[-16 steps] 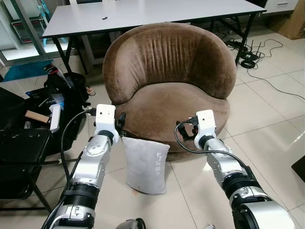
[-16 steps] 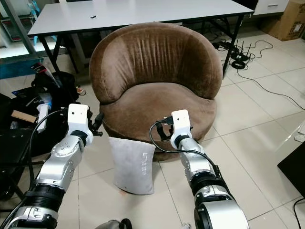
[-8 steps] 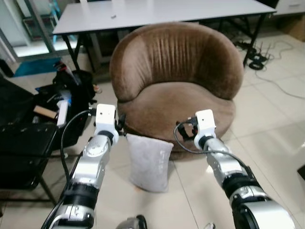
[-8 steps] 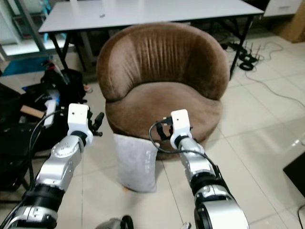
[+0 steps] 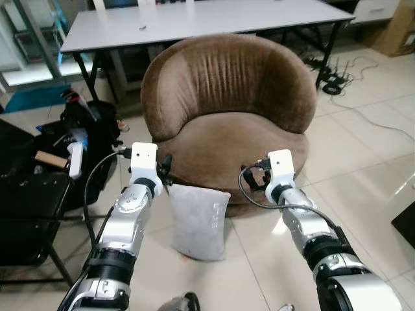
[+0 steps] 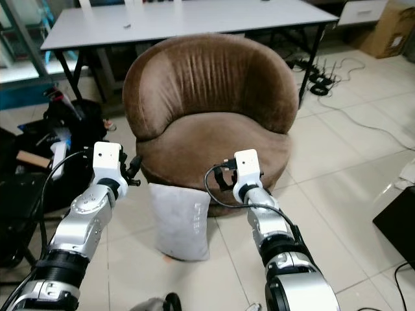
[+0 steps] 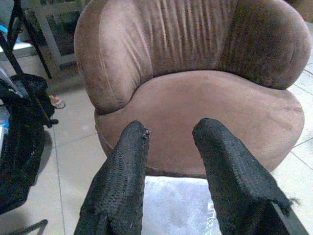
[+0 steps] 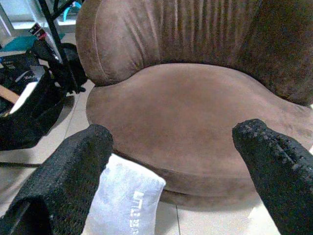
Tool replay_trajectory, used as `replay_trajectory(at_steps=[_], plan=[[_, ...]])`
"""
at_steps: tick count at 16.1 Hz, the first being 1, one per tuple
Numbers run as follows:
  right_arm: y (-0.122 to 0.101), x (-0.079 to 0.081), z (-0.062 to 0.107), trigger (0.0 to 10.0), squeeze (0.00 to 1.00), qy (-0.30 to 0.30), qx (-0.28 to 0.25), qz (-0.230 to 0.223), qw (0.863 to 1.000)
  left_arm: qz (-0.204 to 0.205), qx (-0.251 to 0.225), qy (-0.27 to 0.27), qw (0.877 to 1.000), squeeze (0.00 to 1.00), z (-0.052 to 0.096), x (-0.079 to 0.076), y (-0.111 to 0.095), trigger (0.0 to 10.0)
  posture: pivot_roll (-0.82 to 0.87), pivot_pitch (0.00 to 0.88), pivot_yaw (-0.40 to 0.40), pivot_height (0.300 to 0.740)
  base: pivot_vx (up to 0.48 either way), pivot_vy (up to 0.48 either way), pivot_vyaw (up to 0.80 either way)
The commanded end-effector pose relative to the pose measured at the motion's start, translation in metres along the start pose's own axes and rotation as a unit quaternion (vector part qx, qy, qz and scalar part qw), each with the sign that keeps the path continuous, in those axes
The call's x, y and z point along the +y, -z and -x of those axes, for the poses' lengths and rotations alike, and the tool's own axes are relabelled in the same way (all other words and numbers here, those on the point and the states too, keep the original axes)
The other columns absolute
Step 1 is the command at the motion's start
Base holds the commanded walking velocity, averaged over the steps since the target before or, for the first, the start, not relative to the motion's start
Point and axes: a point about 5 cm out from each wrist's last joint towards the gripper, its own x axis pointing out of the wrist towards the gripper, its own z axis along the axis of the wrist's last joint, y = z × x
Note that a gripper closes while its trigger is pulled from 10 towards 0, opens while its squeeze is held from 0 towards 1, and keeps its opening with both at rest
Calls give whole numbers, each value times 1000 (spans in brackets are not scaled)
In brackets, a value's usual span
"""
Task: Move the pillow to the sofa from floor
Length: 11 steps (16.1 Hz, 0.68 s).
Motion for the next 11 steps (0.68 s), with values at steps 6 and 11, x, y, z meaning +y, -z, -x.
replay_trajectory(at_steps=[6, 11], plan=[[-5, 2, -2, 10000, 0, -7, -7, 1, 1000, -1, 4, -6, 1000, 0, 1, 4, 1, 10000, -115, 0, 84, 740, 480, 0, 0], [-21, -7, 0, 10000, 0, -56, -35, 44, 997, 23, -2, -23, 999, 0, 1, 8, 4, 10000, -84, 0, 56, 740, 0, 0, 0]])
